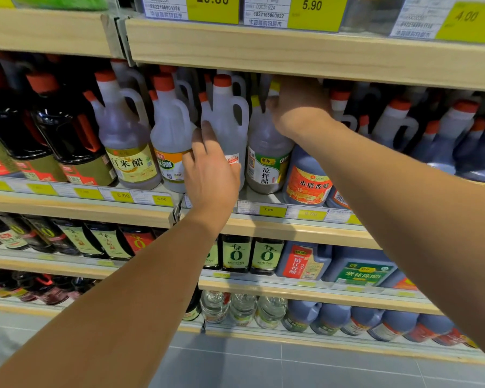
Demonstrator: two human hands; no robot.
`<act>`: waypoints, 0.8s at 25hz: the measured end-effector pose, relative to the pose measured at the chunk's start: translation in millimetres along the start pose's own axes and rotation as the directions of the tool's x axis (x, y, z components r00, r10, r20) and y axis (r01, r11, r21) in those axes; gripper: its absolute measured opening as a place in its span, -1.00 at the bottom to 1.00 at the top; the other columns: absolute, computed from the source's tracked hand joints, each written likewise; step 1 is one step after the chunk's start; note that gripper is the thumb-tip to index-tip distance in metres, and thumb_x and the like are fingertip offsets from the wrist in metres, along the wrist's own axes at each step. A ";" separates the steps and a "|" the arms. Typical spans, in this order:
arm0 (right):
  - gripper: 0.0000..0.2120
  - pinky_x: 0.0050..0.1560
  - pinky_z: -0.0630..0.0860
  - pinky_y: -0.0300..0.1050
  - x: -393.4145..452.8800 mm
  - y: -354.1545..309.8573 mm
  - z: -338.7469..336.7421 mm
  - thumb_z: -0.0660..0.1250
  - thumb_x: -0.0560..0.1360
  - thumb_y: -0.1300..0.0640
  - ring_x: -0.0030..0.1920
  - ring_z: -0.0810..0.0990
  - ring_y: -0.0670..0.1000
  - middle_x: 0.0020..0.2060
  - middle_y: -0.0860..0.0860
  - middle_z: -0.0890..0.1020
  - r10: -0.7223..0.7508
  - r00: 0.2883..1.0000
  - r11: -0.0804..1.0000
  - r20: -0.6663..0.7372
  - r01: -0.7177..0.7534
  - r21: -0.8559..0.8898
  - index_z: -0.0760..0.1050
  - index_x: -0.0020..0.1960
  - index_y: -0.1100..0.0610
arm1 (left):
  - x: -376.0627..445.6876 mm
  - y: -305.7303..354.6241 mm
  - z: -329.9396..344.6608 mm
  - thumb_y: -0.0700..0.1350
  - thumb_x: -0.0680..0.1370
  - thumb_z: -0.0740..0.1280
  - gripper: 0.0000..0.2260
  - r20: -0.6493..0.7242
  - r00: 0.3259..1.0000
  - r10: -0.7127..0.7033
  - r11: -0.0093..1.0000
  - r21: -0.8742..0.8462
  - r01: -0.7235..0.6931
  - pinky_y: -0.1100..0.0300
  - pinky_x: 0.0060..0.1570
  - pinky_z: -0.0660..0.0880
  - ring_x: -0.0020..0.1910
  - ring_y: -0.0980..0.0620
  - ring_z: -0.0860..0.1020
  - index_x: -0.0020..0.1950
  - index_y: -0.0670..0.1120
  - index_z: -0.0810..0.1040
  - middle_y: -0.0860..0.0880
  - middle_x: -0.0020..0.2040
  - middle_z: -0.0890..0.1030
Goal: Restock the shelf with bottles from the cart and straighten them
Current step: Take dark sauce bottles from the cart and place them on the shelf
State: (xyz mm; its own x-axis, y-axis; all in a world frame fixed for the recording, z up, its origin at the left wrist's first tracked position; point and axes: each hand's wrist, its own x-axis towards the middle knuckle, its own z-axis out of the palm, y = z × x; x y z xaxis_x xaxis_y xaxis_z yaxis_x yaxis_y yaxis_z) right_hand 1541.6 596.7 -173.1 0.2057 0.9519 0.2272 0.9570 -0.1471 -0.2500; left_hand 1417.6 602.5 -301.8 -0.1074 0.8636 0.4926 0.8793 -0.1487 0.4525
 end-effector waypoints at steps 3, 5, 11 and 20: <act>-0.62 0.18 0.33 -0.13 -8.0 7.4 4.4 0.03 0.65 0.01 0.32 0.41 0.15 0.31 0.18 0.45 -0.013 1.000 0.995 0.010 0.012 0.100 0.38 0.34 0.19 | 0.1 1.6 1.5 0.06 0.49 0.39 -0.22 0.004 0.999 -0.041 0.999 -0.008 0.041 -0.02 0.26 0.34 0.28 -0.23 0.36 0.55 -0.09 0.01 -0.14 0.49 0.22; -0.66 0.04 0.35 -0.10 -15.2 13.0 8.4 0.09 0.63 0.02 0.24 0.46 0.21 0.23 0.19 0.51 -0.114 0.987 0.987 -0.117 0.126 0.097 0.40 0.30 0.16 | 0.7 0.4 1.6 0.06 0.49 0.39 -0.22 0.010 0.998 -0.064 0.998 -0.025 0.064 -0.03 0.23 0.36 0.28 -0.23 0.34 0.55 -0.06 0.00 -0.13 0.49 0.21; -0.62 0.03 0.38 -0.06 -6.3 14.2 16.3 0.14 0.60 0.00 0.20 0.49 0.24 0.20 0.17 0.53 -0.128 0.978 0.987 -0.162 0.142 0.075 0.30 0.39 0.06 | 1.0 -6.7 -2.5 0.04 0.48 0.40 -0.23 0.025 0.999 -0.026 0.998 -0.051 0.028 -0.03 0.20 0.39 0.26 -0.23 0.35 0.55 -0.03 0.03 -0.12 0.47 0.22; -0.65 0.09 0.40 -0.02 3.7 9.5 25.1 0.08 0.61 0.01 0.24 0.48 0.22 0.25 0.12 0.52 -0.035 0.979 0.995 -0.203 0.053 0.084 0.32 0.37 0.00 | -1.5 -11.6 -4.8 -0.05 0.47 0.44 -0.24 0.026 0.999 0.024 0.989 -0.148 -0.020 -0.06 0.18 0.47 0.24 -0.23 0.42 0.53 -0.06 0.06 -0.14 0.42 0.22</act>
State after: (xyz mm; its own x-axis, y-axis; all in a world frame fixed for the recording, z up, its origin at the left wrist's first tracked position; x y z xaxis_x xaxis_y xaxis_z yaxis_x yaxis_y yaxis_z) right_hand 1546.3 605.5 -198.2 0.2096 0.8820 0.4220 0.9458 -0.0735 -0.3162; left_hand 1405.4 600.6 -304.2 -0.0742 0.8722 0.4836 0.8027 -0.2355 0.5479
